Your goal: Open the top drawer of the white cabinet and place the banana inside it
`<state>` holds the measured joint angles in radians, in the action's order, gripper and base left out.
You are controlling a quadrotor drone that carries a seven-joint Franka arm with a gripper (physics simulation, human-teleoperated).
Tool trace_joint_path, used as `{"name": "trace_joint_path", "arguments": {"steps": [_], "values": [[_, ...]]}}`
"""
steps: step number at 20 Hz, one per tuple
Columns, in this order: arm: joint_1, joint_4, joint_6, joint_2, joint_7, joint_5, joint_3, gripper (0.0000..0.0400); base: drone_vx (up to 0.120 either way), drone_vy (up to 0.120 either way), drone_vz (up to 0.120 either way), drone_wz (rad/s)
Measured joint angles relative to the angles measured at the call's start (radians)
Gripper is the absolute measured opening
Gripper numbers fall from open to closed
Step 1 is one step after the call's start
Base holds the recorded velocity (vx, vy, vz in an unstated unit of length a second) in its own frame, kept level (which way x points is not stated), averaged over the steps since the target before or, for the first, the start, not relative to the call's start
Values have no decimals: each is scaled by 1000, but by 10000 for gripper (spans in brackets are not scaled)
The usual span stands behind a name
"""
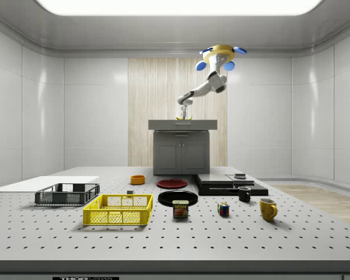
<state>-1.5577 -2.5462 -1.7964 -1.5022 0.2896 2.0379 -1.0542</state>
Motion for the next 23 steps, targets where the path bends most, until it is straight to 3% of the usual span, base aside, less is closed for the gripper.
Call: {"name": "trace_joint_path", "arguments": {"steps": [10, 13, 15, 18, 23], "values": [[-24, 59, -36, 35, -3, 70, 73, 193, 0, 0, 0, 0], [-24, 64, -34, 42, -18, 80, 79, 293, 0, 0, 0, 0], [-19, 58, -26, 43, -28, 77, 73, 335, 0, 0, 0, 0], [-7, 41, -8, 41, -39, 64, 53, 369, 0, 0, 0, 0], [8, 19, 16, 40, -48, 46, 28, 390, 0, 0, 0, 0]]}}
